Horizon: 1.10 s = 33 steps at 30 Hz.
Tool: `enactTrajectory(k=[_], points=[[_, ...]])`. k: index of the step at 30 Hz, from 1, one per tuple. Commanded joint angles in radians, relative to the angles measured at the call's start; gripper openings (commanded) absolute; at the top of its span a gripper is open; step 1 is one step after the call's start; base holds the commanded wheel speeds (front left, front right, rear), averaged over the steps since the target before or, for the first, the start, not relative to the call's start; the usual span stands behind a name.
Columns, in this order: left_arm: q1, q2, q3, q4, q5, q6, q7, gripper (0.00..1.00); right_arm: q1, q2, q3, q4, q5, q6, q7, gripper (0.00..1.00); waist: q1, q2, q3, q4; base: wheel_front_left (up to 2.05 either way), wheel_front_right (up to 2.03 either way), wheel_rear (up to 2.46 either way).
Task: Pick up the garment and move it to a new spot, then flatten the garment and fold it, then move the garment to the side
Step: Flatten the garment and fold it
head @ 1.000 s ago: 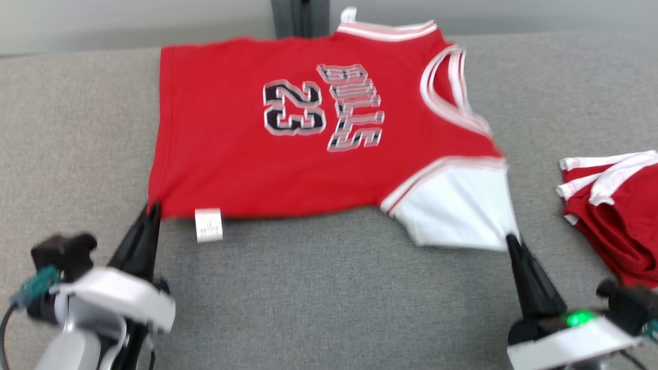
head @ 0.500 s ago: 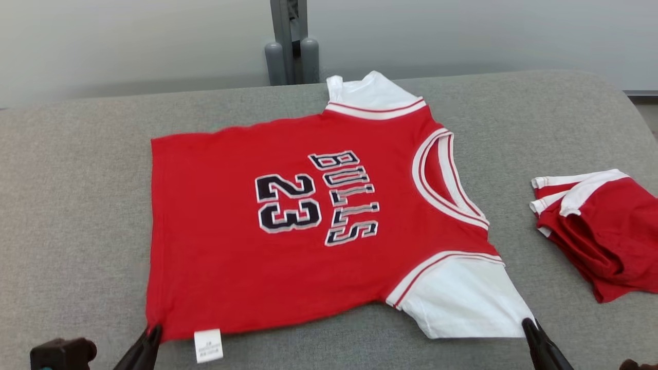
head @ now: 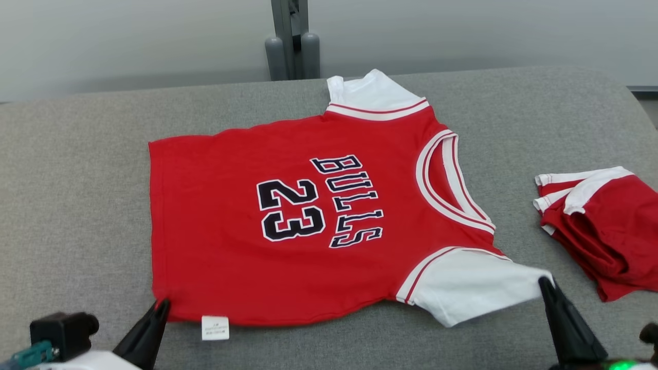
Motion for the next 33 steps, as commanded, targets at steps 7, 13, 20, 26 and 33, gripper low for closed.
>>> enactTrajectory(k=[7,13,20,26,33], points=[[-0.174,-0.014,-0.015,0.075,0.001,-0.033,-0.01,0.0,-0.224,-0.004,0.025,0.077,-0.04,0.001,-0.007,0.0,0.0,-0.0001,0.079,0.021,0.0,0.0,0.0],[-0.293,-0.028,-0.017,0.147,0.012,-0.044,-0.025,0.0,-0.41,-0.046,0.072,0.183,-0.05,0.001,-0.014,0.0,0.0,-0.0001,0.139,0.044,0.0,0.0,0.0],[-0.354,-0.046,-0.015,0.204,-0.002,-0.052,-0.042,0.0,-0.576,-0.093,0.113,0.325,-0.029,0.001,-0.04,0.0,0.0,-0.0001,0.187,0.066,0.0,0.0,0.0],[-0.394,-0.056,-0.033,0.256,-0.008,-0.07,-0.046,0.0,-0.692,-0.121,0.145,0.438,-0.002,0.001,-0.055,0.0,0.0,-0.0001,0.209,0.081,0.0,0.0,0.0],[-0.421,-0.07,-0.045,0.302,-0.009,-0.079,-0.053,0.0,-0.779,-0.127,0.169,0.548,0.039,0.001,-0.06,0.0,0.0,-0.0001,0.221,0.089,0.0,0.0,0.0]])
